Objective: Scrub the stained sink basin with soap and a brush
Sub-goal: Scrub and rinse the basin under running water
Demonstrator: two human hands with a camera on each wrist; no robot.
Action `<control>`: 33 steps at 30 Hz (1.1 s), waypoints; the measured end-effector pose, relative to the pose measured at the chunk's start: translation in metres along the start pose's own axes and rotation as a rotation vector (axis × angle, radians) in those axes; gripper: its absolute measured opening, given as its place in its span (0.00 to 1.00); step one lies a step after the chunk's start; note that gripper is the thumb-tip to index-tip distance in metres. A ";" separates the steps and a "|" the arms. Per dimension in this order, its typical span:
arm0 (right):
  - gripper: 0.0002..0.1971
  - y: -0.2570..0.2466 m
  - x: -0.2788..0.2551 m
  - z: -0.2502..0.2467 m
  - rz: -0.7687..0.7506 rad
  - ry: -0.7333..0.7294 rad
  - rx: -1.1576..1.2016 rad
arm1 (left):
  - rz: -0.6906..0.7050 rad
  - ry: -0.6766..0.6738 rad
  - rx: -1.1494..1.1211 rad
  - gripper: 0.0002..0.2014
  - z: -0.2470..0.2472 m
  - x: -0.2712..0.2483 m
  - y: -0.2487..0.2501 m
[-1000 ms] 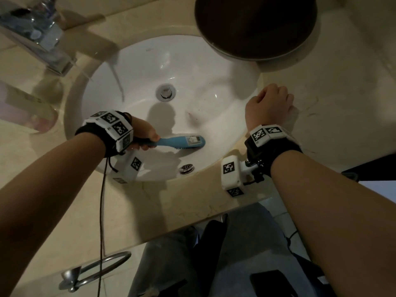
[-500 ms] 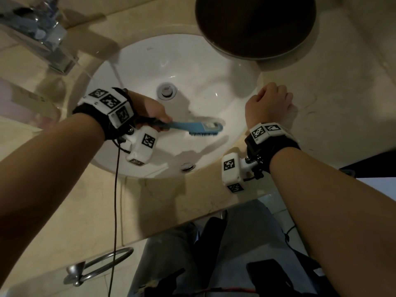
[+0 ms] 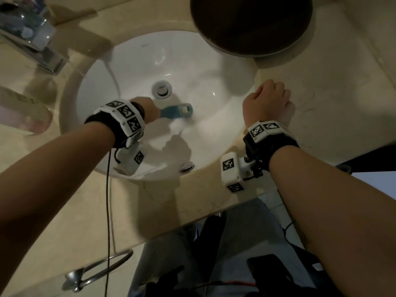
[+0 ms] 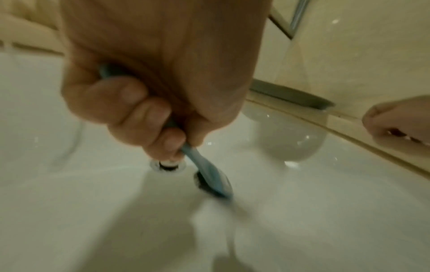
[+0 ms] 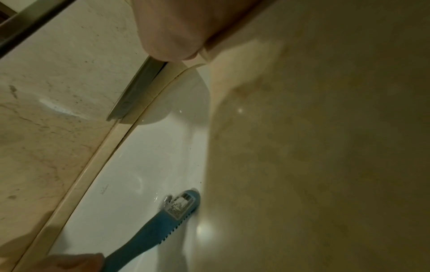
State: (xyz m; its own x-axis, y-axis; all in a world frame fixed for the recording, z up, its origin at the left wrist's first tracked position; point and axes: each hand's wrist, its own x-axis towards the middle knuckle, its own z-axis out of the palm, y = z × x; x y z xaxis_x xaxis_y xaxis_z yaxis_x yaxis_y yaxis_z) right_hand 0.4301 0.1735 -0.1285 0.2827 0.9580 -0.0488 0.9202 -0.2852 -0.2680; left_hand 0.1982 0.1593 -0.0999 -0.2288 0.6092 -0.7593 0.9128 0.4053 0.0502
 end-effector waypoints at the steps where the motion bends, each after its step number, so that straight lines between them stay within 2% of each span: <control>1: 0.15 -0.001 0.000 0.000 -0.004 -0.001 -0.004 | 0.002 0.016 -0.007 0.15 -0.004 -0.001 0.002; 2: 0.15 -0.001 -0.001 -0.001 -0.005 -0.004 -0.007 | 0.011 -0.017 -0.075 0.16 -0.007 -0.003 0.001; 4: 0.15 -0.001 0.000 -0.001 -0.002 -0.008 -0.011 | 0.033 -0.192 -0.164 0.19 -0.009 -0.002 -0.001; 6: 0.15 -0.001 -0.001 -0.001 0.000 -0.011 -0.015 | 0.046 -0.322 -0.164 0.20 -0.006 -0.006 -0.004; 11: 0.15 -0.001 0.000 0.001 -0.005 0.001 -0.014 | -0.034 -0.426 -0.052 0.15 0.009 -0.009 -0.011; 16: 0.15 0.000 0.002 0.005 0.000 0.016 -0.023 | -0.034 -0.278 -0.102 0.18 0.016 0.012 -0.017; 19: 0.15 0.000 0.002 0.008 -0.006 0.026 -0.025 | -0.009 -0.104 -0.118 0.19 0.013 0.024 -0.013; 22: 0.15 -0.001 0.001 0.006 -0.001 0.017 -0.043 | 0.024 0.055 0.010 0.13 0.010 0.037 -0.008; 26: 0.15 -0.002 0.001 0.005 -0.005 0.014 -0.024 | -0.046 0.246 0.095 0.13 0.008 0.049 -0.021; 28: 0.15 -0.001 0.001 0.005 -0.002 0.008 -0.023 | -0.045 0.225 0.004 0.14 0.003 0.049 -0.022; 31: 0.15 -0.002 0.001 0.004 0.000 0.006 -0.007 | 0.027 0.088 -0.362 0.15 0.003 0.040 -0.014; 33: 0.15 -0.002 0.002 0.004 0.000 0.008 -0.015 | 0.062 -0.016 -0.391 0.17 0.011 0.035 -0.007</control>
State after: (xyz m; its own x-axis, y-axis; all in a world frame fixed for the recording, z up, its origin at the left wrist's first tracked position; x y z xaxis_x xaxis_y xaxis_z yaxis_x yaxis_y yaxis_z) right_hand 0.4276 0.1757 -0.1319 0.2844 0.9578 -0.0413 0.9243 -0.2854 -0.2533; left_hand 0.1879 0.1705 -0.1341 -0.1690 0.6315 -0.7567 0.7266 0.5986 0.3372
